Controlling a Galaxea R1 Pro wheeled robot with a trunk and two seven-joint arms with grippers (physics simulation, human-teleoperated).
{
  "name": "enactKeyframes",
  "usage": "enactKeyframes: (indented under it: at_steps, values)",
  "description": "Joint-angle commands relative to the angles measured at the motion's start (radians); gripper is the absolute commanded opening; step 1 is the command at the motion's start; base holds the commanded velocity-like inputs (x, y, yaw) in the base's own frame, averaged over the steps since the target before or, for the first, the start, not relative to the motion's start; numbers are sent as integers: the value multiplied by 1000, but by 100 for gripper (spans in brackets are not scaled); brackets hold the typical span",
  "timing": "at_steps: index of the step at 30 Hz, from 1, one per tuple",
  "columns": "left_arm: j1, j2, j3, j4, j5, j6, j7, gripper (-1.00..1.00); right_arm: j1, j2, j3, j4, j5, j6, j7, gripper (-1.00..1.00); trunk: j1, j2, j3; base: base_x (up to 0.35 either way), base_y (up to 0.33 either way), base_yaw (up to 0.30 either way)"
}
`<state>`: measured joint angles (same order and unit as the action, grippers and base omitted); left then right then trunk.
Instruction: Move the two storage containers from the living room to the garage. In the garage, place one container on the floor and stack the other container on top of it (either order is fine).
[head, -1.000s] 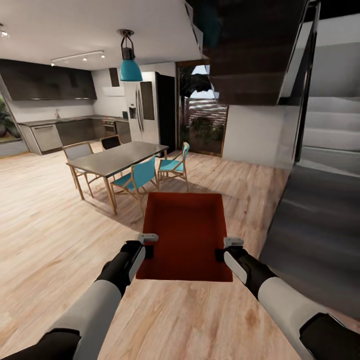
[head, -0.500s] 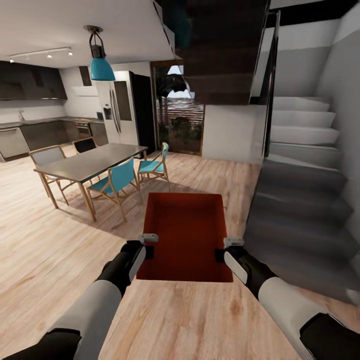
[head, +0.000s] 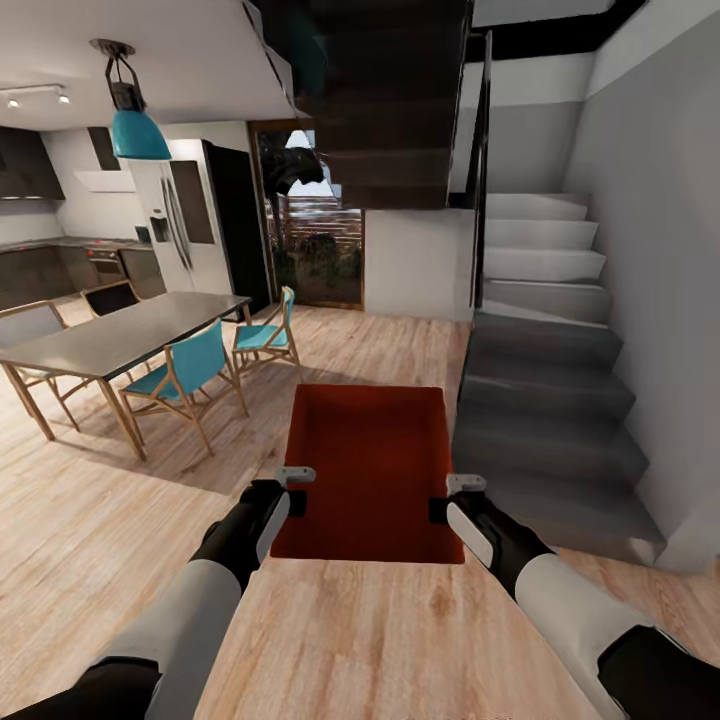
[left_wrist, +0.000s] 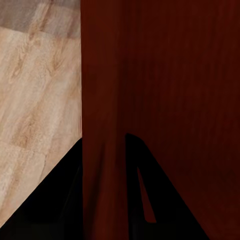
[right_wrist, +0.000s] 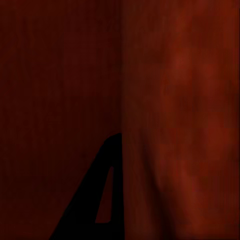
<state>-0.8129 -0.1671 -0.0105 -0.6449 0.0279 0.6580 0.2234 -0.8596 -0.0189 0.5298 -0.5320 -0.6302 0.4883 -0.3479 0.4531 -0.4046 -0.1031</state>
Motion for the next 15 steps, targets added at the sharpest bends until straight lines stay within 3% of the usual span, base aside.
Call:
enactKeyframes:
  at_steps: [1,15]
  values:
    - [0,12,-5,56,-22,28,9,-100,-3,-16,9,-4,23,1,-13,-100,1,-2,-2,0,0,-281]
    - [0,11,-5,56,-22,28,9,-100,-3,-16,9,-4,23,1,-13,-100,1,-2,-2,0,0,-281]
